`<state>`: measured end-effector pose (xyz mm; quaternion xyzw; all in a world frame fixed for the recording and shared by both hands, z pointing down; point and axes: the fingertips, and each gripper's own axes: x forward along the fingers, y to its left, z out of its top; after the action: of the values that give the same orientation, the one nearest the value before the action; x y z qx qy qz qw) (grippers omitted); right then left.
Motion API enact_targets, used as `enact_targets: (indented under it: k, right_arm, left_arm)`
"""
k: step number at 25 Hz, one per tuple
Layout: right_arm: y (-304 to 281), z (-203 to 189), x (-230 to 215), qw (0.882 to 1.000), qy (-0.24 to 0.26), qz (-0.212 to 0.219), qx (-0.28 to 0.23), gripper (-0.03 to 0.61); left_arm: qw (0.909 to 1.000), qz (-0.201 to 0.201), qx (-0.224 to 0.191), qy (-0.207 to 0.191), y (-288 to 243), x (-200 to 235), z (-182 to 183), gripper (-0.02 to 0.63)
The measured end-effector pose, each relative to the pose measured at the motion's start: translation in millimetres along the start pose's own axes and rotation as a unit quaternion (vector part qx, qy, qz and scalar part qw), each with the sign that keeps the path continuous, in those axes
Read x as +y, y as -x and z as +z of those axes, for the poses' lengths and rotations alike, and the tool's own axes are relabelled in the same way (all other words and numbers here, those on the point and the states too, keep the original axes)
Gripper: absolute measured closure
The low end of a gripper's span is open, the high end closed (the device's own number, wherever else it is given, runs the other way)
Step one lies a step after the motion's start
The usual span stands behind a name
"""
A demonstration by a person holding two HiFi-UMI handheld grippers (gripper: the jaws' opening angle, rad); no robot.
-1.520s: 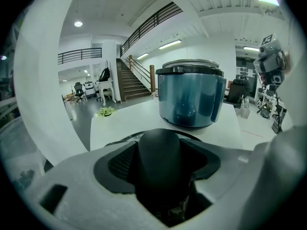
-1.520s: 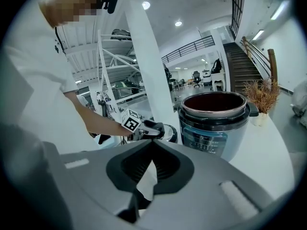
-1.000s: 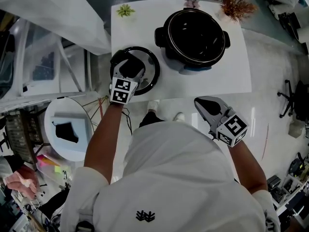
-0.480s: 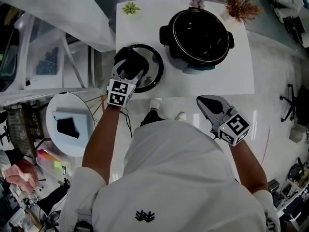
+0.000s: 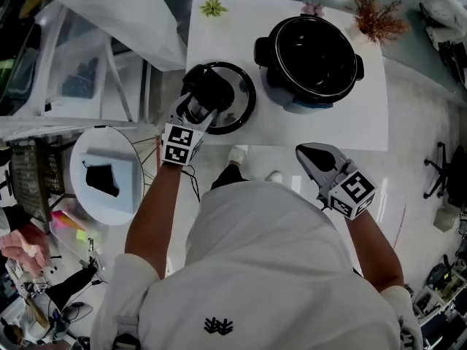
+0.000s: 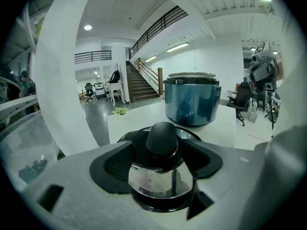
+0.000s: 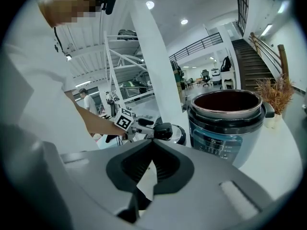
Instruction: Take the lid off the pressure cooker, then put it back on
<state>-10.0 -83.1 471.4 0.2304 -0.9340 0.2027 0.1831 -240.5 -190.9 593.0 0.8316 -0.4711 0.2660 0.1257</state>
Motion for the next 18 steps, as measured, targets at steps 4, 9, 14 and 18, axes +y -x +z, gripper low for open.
enact_targets:
  k: [4,9,14,18]
  right_arm:
    - [-3.5,2.9,0.8,1.000,0.004,0.004,0.001,0.565]
    - [-5.9,3.6,2.5,1.000,0.004,0.001,0.004,0.565]
    - [-0.8,0.9,-4.5,1.000,-0.002,-0.016,0.005,0.565]
    - [2.8,-0.2,-8.1,0.999,-0.008,-0.031,0.004,0.565]
  left_arm:
    - [1.0000,-0.002,-0.002,0.000,0.1,-2.9,-1.1,0.285]
    - [0.9999,-0.011,-0.005,-0.004,-10.0,-5.0,4.9,0.285]
    - [0.9995,-0.029,-0.007,-0.010,-28.5,-11.1,11.5,0.285]
    - [0.9991,-0.040,-0.004,-0.013,-43.8,-13.7,13.1,0.285]
